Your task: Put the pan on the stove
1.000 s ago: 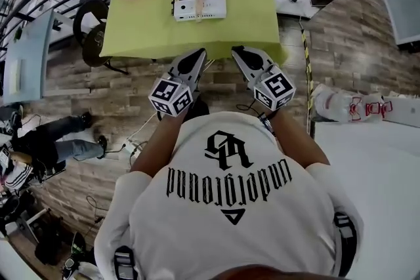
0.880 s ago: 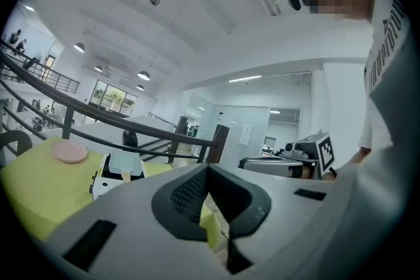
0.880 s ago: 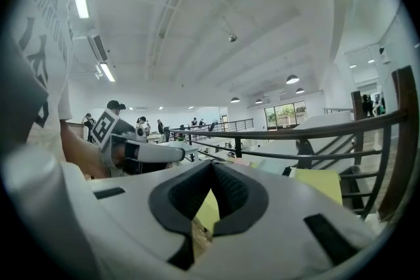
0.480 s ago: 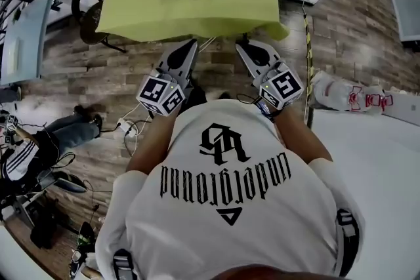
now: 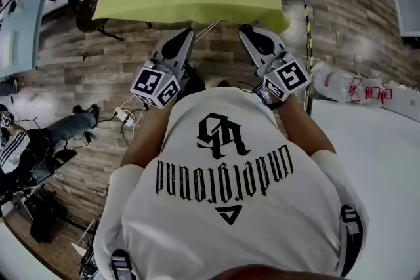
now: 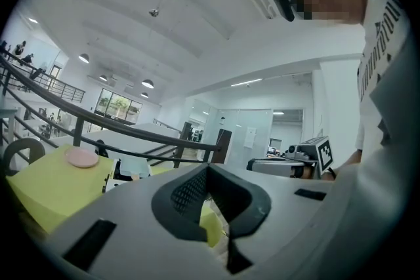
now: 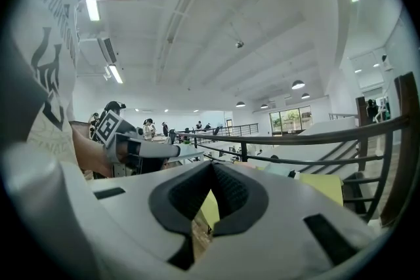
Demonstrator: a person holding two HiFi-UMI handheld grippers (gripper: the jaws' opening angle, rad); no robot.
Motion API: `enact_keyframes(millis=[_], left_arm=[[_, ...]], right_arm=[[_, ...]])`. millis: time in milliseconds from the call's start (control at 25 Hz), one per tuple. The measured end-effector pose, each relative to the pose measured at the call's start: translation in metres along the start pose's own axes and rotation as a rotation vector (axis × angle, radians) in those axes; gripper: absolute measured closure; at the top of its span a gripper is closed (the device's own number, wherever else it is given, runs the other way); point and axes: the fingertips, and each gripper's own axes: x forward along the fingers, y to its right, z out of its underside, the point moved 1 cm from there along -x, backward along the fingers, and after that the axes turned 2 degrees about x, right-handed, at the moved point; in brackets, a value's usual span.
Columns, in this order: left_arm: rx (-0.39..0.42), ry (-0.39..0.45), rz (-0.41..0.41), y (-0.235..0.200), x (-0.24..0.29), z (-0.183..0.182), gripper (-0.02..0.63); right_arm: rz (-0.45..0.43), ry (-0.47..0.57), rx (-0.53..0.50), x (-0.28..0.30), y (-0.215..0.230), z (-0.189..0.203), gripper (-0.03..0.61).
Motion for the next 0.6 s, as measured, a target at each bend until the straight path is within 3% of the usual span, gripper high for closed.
enact_keyframes(millis=[600], left_arm=[[0.013,0.005,0.011,0.002,0.000,-0.007,0.612]], right_arm=[[-0.016,-0.002,0.004,0.012,-0.007,-0.005,0.580]])
